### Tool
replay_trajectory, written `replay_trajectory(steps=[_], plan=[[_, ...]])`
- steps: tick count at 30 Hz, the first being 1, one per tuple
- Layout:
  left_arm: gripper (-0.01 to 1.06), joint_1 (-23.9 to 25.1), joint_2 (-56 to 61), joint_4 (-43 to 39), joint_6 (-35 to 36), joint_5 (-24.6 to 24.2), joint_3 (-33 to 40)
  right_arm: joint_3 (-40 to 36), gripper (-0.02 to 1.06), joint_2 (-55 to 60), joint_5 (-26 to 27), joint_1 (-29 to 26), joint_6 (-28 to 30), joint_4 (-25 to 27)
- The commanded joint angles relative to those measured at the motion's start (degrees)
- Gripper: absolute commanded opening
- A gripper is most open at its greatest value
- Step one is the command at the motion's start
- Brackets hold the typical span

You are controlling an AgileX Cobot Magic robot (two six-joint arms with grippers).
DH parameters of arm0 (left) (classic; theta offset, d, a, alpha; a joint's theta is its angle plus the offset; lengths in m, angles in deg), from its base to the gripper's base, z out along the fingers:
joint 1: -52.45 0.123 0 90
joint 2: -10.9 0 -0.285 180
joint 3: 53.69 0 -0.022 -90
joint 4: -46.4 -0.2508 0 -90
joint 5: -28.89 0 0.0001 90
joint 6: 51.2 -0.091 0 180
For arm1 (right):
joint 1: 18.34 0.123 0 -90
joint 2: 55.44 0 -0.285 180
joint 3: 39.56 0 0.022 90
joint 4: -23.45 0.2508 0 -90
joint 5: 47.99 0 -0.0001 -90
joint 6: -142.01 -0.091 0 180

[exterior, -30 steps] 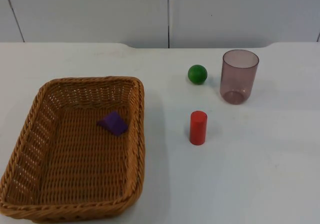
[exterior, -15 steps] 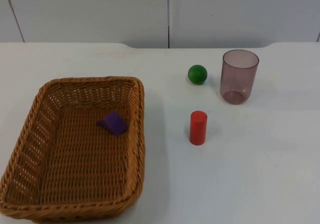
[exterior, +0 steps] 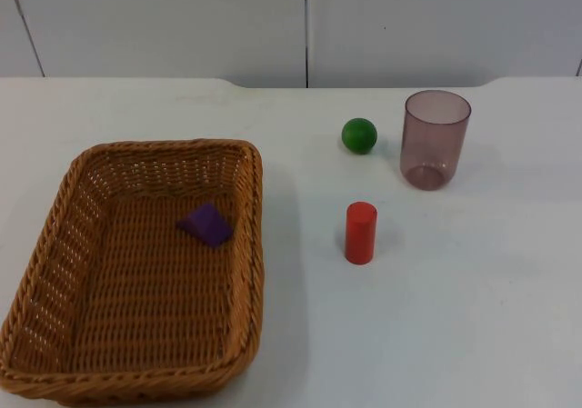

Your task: Pick up the basket with the left hand and place the triangular block into the basket with the right hand.

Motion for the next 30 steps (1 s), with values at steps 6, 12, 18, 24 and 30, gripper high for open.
replay_trajectory(steps=[6,12,18,24,30], plan=[[1.05,-0.32,0.22,-0.27,0.46,0.03,0.24,-2.96,0.78,-0.4,-0.46,-0.33,-1.42,-0.39],[1.05,-0.32,0.22,0.74,0.46,0.11,0.24,-4.12,0.78,-0.4,-2.67,-0.33,-2.59,-0.39],[1.05,-0.32,0.22,1.7,0.46,0.11,0.24,-4.28,0.78,-0.4,-2.8,-0.33,-2.7,0.05],[1.05,-0.32,0.22,2.34,0.46,0.11,0.24,-4.28,0.78,-0.4,-2.8,-0.33,-2.54,-0.08],[1.05,-0.32,0.22,2.34,0.46,0.11,0.24,-4.17,0.78,-0.4,-2.77,-0.33,-2.43,-0.39]])
